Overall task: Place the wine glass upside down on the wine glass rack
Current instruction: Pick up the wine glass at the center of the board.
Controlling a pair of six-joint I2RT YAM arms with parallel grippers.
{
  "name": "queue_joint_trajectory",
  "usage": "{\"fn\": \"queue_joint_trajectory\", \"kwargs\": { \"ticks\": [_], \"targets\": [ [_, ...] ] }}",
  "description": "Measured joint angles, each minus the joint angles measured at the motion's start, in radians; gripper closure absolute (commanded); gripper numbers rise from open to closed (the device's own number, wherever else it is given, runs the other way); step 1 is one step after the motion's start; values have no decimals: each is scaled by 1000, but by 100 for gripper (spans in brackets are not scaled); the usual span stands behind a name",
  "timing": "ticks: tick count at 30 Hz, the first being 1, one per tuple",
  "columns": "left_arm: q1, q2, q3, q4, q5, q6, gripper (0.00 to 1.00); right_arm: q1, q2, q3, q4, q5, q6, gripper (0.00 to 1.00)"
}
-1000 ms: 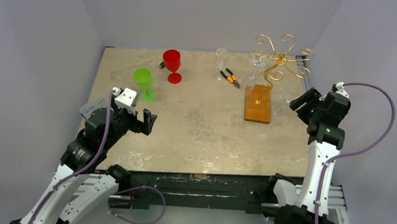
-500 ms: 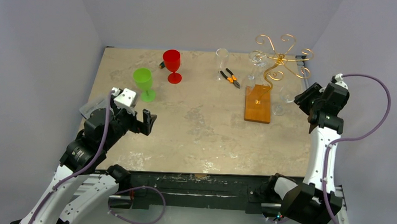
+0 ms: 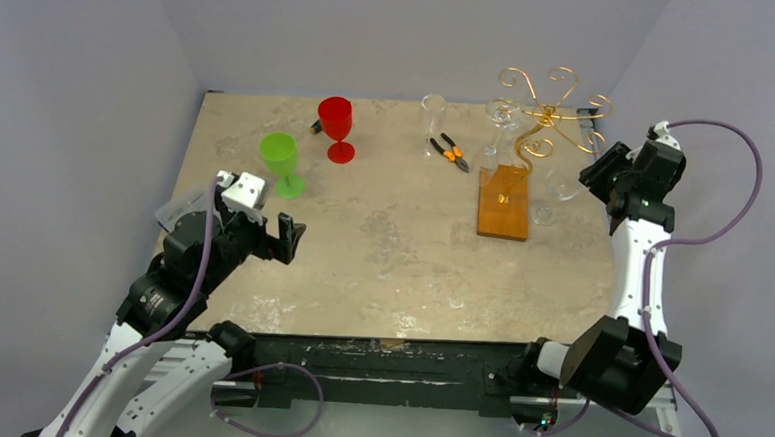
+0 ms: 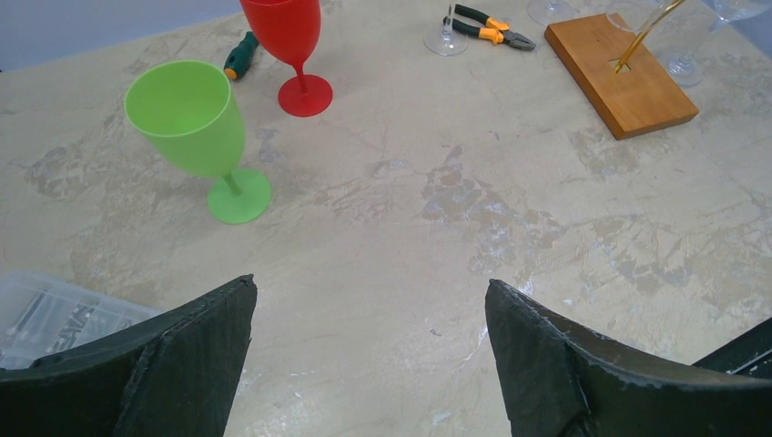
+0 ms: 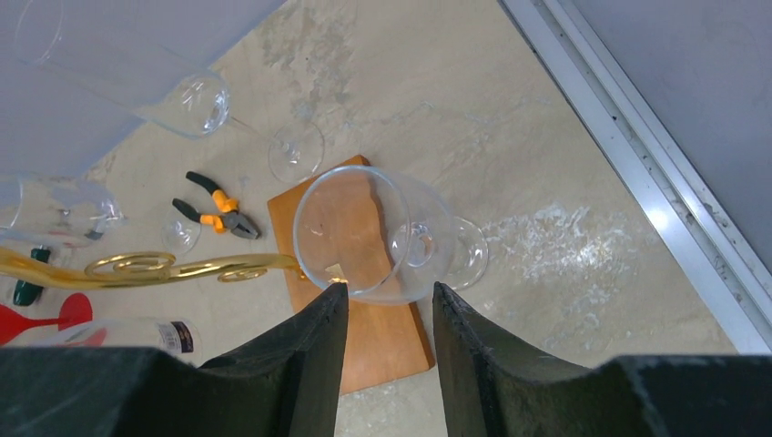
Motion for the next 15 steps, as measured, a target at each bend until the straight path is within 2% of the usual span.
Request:
{"fn": "queue_joint_trajectory", "kwargs": {
  "ticks": [15],
  "targets": [
    [6, 0, 0, 0, 4, 0, 8, 0, 154, 80, 26, 2, -51, 66]
  ]
}}
